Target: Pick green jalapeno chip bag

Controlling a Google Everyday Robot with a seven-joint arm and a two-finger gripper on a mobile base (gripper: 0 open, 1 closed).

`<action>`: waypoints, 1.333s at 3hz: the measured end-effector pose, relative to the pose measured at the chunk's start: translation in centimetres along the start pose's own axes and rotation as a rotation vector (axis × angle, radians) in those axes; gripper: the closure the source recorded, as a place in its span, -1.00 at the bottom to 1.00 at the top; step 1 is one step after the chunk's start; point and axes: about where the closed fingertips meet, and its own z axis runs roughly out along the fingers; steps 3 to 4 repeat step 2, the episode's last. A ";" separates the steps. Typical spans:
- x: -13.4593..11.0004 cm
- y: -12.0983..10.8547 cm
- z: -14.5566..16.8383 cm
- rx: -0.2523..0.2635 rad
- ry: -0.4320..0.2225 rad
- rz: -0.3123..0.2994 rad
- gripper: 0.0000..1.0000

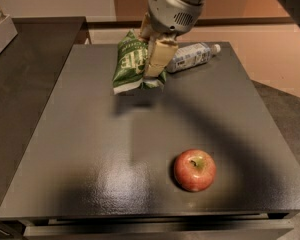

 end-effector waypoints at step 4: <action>-0.3 -0.7 -2.1 0.032 -0.036 -0.013 1.00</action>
Offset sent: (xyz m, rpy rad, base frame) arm 0.0011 -0.0041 0.0174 0.0338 -0.0194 0.0093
